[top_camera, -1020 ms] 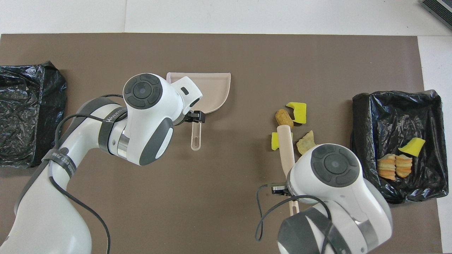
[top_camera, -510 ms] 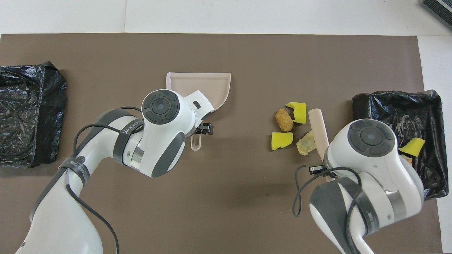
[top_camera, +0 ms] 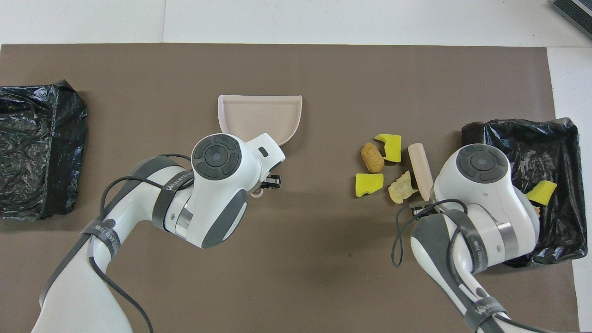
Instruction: Sweep and dump trash in bin
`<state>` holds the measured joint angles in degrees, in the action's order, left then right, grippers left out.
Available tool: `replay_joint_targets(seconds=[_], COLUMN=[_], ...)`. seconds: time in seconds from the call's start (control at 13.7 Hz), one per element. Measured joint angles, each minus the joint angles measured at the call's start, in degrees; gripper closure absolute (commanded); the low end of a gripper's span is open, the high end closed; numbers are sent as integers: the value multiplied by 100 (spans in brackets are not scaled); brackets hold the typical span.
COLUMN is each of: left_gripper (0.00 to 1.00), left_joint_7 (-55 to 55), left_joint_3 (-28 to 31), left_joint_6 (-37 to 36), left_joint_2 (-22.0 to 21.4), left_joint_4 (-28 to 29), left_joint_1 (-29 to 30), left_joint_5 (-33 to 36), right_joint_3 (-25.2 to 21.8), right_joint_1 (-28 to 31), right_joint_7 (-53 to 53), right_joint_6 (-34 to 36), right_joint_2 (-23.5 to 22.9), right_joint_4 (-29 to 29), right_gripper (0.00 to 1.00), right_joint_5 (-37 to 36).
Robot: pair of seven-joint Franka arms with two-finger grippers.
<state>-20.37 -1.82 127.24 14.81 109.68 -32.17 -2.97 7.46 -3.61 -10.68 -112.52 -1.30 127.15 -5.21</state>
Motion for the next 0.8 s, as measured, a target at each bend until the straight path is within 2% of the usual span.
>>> replay_joint_targets(seconds=[0.15, 0.22, 0.29, 0.36, 0.51, 0.58, 0.8], left_gripper=[54, 61, 64, 72, 96, 100, 100], left_joint_7=[3, 6, 11, 13, 15, 17, 41], left_joint_3=[0, 2, 3, 4, 6, 5, 10], left_joint_6=[65, 141, 207, 240, 249, 249, 249], left_joint_2=[0, 0, 0, 0, 0, 0, 0], left_joint_4=[3, 8, 11, 13, 15, 16, 18], left_joint_1=[-4, -4, -3, -3, -4, -4, -2], left_joint_5=[-2, -2, -2, -2, -2, -3, -3], right_joint_3=[12, 18, 22, 24, 26, 27, 4], right_joint_1=[-74, -144, -203, -260, -411, -486, -495], right_joint_7=[0, -6, -40, -79, -285, -498, -671], right_joint_6=[-171, -224, -262, -277, -170, -42, 643], right_joint_2=[-42, -47, -52, -65, -116, -137, -130], right_joint_4=[-9, -21, -42, -83, -295, -465, -1083], right_gripper=[100, 100, 100, 100, 100, 100, 100], right_joint_5=[509, 626, 760, 939, 1061, 1061, 785])
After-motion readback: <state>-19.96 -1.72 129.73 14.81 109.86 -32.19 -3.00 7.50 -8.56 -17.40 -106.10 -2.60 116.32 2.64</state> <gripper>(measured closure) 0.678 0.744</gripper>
